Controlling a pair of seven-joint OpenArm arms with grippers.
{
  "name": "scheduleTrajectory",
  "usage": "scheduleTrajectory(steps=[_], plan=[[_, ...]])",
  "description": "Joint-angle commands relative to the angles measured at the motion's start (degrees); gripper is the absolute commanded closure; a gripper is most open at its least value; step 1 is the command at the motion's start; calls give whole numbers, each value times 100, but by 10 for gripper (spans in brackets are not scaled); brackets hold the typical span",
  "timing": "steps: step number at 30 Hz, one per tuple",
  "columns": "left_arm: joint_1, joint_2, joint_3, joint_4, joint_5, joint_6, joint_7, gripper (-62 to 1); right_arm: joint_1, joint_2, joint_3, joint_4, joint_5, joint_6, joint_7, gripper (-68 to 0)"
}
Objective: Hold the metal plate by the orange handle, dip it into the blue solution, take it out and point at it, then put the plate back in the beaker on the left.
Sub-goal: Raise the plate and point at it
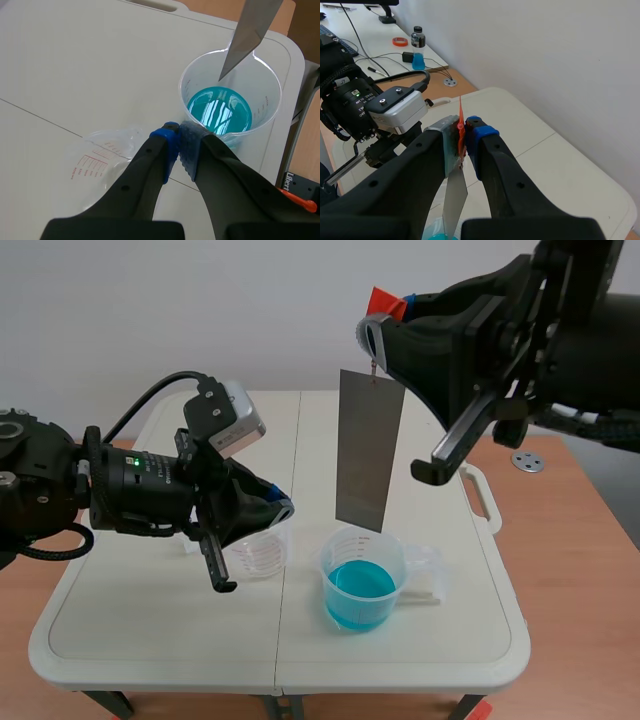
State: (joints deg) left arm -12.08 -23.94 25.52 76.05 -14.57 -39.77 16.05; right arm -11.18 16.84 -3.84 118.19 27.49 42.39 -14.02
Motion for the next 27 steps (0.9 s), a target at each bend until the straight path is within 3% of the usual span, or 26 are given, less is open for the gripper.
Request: scheduleTrajectory(steps=[1,13,19,27], plan=[[-48,28,-2,81,-79,-11,-74,-15,24,28,17,118,66,33,109,-15],[-122,22,20,81,-81,-11,4,-15,24,28,17,118,68,33,127,-15],[85,-278,0,94,-83,-7,-291,-15,24,28,17,118,133,33,127,-15],[1213,-1182,-586,592,-83,1099,-1099,-15,24,28,17,118,131,33,125,-15]])
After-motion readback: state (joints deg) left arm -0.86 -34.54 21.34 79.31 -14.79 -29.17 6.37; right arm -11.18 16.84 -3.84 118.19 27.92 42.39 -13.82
